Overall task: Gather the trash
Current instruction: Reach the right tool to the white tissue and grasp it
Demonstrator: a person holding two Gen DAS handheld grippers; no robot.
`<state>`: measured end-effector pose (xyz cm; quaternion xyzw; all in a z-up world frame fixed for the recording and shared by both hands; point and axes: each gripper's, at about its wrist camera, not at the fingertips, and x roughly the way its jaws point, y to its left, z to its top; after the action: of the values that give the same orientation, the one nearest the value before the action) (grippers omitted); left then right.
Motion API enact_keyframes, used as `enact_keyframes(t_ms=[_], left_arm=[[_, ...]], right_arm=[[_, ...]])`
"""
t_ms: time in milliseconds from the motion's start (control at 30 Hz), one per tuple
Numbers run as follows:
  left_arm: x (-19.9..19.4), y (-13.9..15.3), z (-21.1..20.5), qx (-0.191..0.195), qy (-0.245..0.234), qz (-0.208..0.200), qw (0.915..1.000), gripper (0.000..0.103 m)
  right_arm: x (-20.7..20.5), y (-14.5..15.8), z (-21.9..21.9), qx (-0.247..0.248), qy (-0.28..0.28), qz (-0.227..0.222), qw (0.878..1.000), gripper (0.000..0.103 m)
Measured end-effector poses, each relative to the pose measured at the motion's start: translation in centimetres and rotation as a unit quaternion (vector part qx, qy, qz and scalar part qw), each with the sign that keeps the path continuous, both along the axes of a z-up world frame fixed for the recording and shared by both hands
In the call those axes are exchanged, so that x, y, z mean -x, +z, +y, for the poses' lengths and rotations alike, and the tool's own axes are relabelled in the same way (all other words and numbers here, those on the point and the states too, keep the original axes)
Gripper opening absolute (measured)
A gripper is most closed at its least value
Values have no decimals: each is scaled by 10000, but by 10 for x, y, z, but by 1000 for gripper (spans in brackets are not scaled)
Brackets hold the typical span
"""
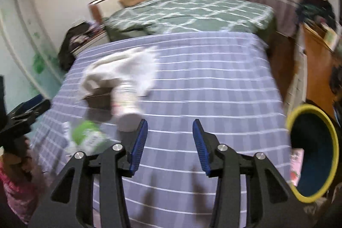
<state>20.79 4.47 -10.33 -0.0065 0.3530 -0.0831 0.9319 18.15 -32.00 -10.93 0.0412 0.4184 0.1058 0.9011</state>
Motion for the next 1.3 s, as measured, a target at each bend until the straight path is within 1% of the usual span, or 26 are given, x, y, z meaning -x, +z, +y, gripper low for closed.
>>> enact_keyframes(t_ms=[67, 133, 267, 300, 367, 467, 667, 700, 733, 767, 800, 833, 933, 1067, 1300], left_arm=[[-2, -6, 3, 11, 1, 61, 10000, 98], [-3, -10, 1, 17, 29, 91, 10000, 98], [3, -9, 0, 81, 94, 53, 9999, 98], [5, -8, 1, 72, 123, 46, 9999, 98], [9, -6, 4, 109, 151, 40, 9998, 98], [11, -7, 7, 119, 144, 36, 9998, 98], [15, -5, 8, 169, 85, 15, 9998, 98], [15, -4, 8, 176, 81, 15, 9998, 98], [15, -3, 9, 190, 78, 11, 9998, 98], [15, -2, 9, 206, 72, 8, 9998, 98], [15, -1, 8, 210, 66, 7, 9998, 98], [15, -1, 8, 205, 56, 4, 9998, 98], [16, 0, 6, 191, 34, 11, 9998, 98], [14, 0, 3, 221, 6, 45, 9997, 98], [14, 2, -2, 196, -54, 49, 9998, 98]], right_arm=[[-9, 5, 23, 34, 180, -19, 9998, 43], [-21, 10, 47, 112, 429, -91, 9990, 47], [-56, 22, 87, 223, 785, -254, 9963, 48], [-62, 22, 93, 272, 829, -265, 9958, 48], [-82, 16, 108, 422, 910, -133, 9949, 48], [-93, 4, 118, 517, 998, 149, 9936, 48], [-95, -6, 114, 630, 1099, 281, 9915, 48], [-96, -8, 115, 665, 1130, 308, 9909, 46], [-97, -9, 115, 672, 1159, 322, 9905, 36], [-98, -10, 116, 676, 1201, 336, 9899, 30], [-99, -11, 116, 690, 1233, 339, 9894, 16], [-99, -11, 116, 697, 1249, 328, 9892, 10], [-93, -1, 113, 655, 1260, 132, 9898, 3], [-90, 22, 106, 530, 1224, -92, 9910, 2], [-101, 72, 97, 326, 1123, -480, 9920, 1]])
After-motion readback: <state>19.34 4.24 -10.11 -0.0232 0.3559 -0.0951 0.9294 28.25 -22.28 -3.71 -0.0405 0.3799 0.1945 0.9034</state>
